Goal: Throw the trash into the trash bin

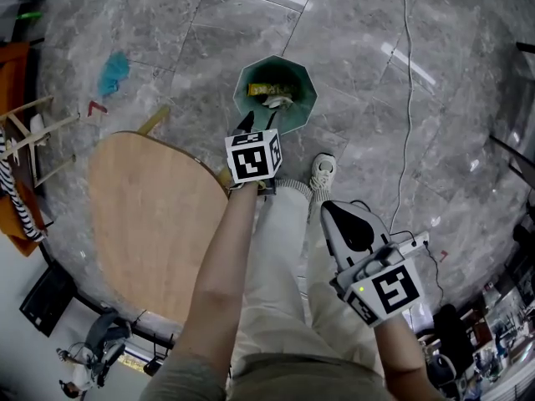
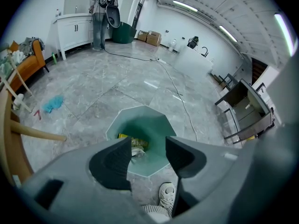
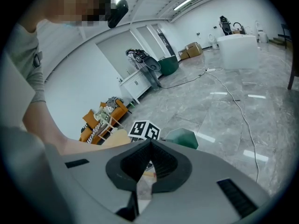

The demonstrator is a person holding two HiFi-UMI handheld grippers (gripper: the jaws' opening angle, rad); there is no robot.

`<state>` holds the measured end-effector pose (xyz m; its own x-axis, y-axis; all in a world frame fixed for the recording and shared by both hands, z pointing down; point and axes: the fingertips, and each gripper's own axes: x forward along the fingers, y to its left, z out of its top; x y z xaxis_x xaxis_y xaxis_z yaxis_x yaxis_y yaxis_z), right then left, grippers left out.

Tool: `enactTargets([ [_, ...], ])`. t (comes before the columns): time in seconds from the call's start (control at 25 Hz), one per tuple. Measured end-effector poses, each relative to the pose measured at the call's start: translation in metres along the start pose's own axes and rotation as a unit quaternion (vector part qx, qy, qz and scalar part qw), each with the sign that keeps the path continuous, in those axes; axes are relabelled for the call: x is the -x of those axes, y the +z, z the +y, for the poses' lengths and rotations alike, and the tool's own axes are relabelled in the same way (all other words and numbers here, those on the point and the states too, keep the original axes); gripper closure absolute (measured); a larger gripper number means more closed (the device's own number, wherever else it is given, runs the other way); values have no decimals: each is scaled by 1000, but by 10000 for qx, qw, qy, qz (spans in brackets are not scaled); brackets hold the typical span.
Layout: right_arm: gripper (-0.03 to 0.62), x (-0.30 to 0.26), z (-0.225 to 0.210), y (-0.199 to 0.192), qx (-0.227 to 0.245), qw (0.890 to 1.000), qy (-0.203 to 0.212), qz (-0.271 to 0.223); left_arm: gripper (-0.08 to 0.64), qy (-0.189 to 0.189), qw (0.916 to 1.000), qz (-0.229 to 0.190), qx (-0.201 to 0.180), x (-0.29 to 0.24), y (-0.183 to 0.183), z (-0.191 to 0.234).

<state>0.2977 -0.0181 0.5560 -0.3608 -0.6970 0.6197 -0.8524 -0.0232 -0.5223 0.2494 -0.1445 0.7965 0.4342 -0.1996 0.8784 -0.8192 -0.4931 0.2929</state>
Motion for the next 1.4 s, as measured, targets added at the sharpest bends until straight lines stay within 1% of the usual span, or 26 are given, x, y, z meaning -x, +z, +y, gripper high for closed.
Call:
enactTargets([
  [0.2, 584, 4, 10, 1, 123, 9998, 127, 9, 336, 32, 10000, -42, 50, 17, -6, 0],
  [0.36, 584, 6, 16, 3, 282, 9992, 270, 74, 337, 113, 9996, -164, 207, 31, -7, 1],
  [0.52, 584, 11, 24, 4, 422, 9983, 381, 103, 351, 98, 9988, -315, 370, 51, -8, -1],
  [0.6, 584, 13, 27, 4, 504, 9977, 438, 121, 373, 118, 9982, -415, 409, 61, -8, -3],
  [0.76, 584, 19, 37, 6, 694, 9958, 581, 143, 460, 235, 9961, -668, 532, 85, -6, -6],
  [0.96, 584, 27, 51, 9, 949, 9924, 765, 194, 519, 292, 9923, -971, 712, 117, -4, -10],
  [1.16, 584, 38, 66, 14, 1223, 9877, 943, 231, 540, 300, 9892, -1133, 876, 146, -6, -17],
  [1.4, 584, 56, 88, 22, 1575, 9806, 1136, 278, 549, 263, 9875, -1251, 920, 189, -9, -29],
])
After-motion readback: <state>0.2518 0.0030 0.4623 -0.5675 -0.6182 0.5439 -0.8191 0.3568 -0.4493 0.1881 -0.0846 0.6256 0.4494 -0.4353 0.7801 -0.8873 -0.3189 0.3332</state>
